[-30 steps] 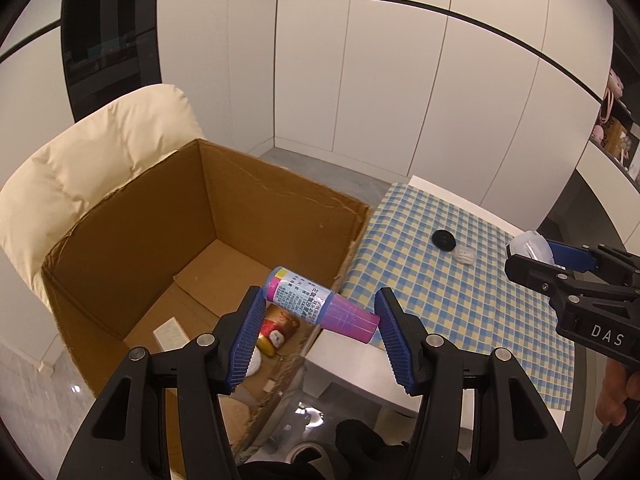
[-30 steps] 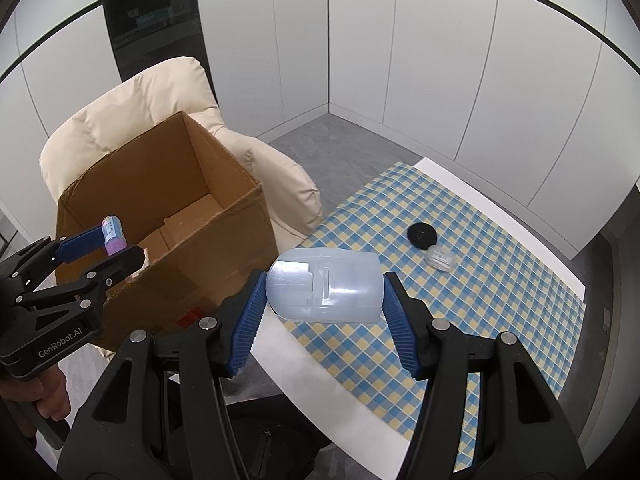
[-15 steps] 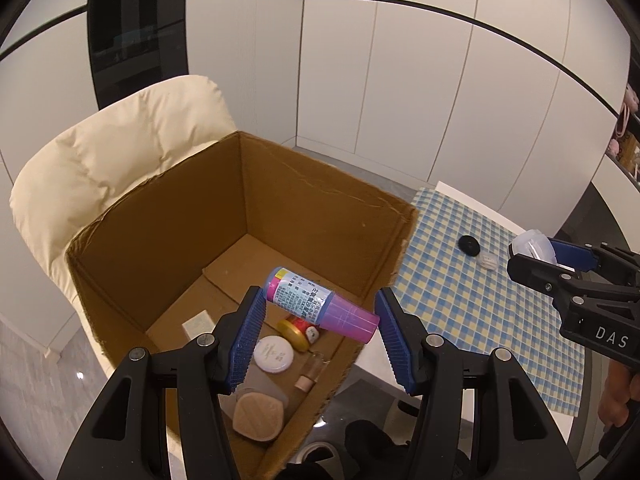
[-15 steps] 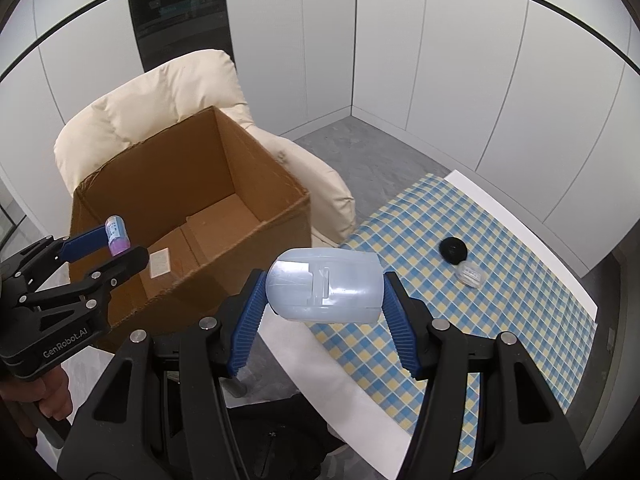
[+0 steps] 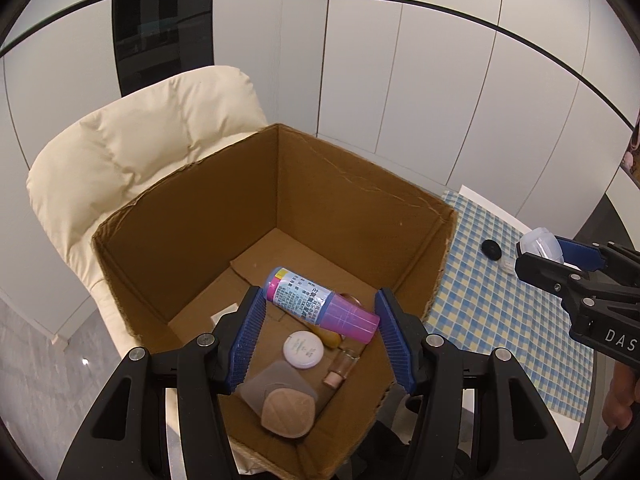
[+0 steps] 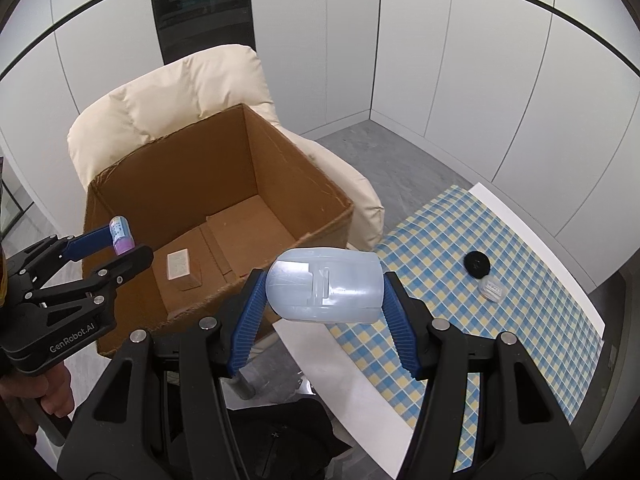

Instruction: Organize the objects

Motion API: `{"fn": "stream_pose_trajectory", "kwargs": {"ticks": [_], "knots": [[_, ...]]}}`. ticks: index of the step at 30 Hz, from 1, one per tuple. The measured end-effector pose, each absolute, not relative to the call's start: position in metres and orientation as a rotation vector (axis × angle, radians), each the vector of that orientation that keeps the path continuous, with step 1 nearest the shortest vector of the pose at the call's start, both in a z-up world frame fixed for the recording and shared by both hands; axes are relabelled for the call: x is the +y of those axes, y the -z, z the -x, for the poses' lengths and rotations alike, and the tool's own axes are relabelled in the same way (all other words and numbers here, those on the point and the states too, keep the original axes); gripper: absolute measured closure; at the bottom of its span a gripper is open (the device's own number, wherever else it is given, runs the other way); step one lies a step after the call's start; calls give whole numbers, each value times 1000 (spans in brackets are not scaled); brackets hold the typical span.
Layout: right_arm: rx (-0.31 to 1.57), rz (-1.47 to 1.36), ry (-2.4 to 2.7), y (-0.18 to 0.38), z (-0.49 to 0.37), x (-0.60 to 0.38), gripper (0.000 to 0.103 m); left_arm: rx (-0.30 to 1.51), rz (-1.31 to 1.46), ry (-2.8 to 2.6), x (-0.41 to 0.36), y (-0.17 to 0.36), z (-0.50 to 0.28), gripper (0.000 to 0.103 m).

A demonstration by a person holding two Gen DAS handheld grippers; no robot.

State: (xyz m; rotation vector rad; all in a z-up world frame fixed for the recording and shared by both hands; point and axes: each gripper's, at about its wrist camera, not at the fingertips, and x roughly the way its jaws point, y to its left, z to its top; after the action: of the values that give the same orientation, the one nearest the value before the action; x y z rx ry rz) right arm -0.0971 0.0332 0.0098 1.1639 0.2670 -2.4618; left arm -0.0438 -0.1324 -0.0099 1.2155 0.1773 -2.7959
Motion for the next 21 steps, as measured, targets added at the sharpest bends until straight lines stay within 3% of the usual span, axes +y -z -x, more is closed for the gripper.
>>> {"fn": "stream_pose_trajectory", "kwargs": {"ticks": [16,21], "knots": [[304,-1135,2415,-9,91,-5,43,211,-1231,2754,-159,17,37,45],[309,-1129,2404,-9,92,-14,43,216,-1181,2765,-165,11,31,34]]}}
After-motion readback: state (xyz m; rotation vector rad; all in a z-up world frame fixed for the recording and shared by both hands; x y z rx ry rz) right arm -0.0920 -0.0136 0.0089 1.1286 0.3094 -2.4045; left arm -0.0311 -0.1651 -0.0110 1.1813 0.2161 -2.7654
